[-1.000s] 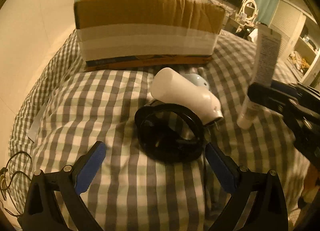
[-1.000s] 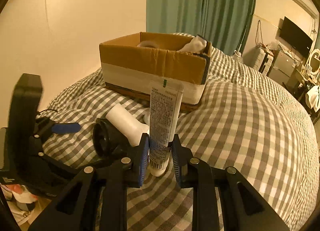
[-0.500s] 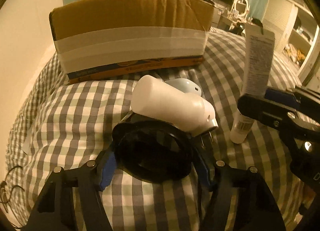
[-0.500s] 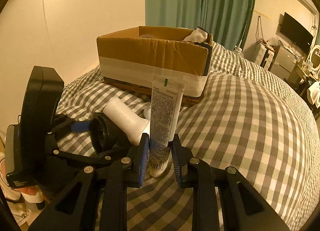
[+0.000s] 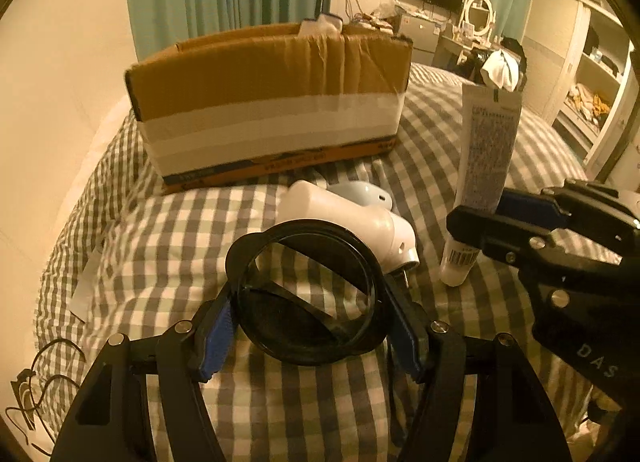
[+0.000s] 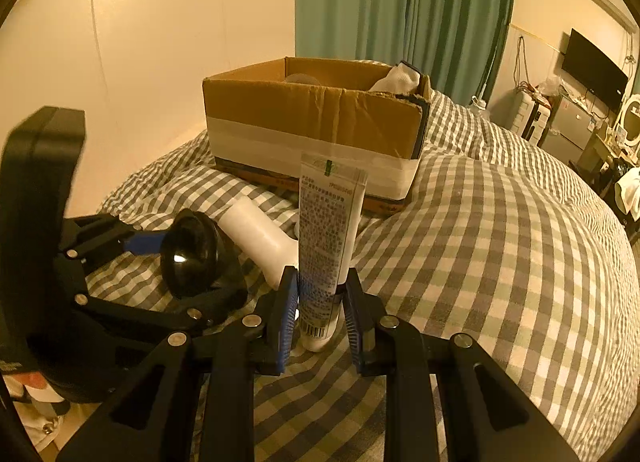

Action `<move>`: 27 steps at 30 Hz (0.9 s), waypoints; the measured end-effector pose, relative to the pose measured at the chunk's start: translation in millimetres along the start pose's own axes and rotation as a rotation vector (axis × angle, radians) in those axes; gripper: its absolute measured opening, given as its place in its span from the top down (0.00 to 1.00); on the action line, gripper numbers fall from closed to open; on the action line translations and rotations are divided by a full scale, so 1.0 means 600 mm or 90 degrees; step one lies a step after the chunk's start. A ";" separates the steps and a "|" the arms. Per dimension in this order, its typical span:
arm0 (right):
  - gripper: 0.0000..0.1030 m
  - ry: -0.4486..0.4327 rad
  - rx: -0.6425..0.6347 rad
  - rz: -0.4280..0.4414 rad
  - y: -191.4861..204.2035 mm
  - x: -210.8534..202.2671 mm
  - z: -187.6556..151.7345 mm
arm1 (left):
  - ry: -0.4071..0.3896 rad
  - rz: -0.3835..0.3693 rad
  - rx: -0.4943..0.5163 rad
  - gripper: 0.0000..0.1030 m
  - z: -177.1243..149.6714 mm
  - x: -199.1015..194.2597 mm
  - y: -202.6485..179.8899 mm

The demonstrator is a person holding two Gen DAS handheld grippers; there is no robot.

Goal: Organize objects
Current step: 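Carry the lens object and toothpaste tube over the box with both grippers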

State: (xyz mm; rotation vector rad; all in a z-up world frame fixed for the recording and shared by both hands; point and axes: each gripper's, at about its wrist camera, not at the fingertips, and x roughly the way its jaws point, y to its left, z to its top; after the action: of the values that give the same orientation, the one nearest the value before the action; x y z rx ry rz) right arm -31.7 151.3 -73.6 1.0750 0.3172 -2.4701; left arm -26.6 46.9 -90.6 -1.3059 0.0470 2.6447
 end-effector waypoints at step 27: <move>0.79 -0.150 -0.108 -0.029 0.002 -0.107 0.220 | -0.162 0.026 -0.051 0.34 0.235 -0.134 0.109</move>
State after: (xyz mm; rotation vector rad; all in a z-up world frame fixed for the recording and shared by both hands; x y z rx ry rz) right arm -76.3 120.3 62.8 0.7076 0.4714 -2.5245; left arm -101.5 -14.1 55.3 -0.9885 -0.0704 2.8528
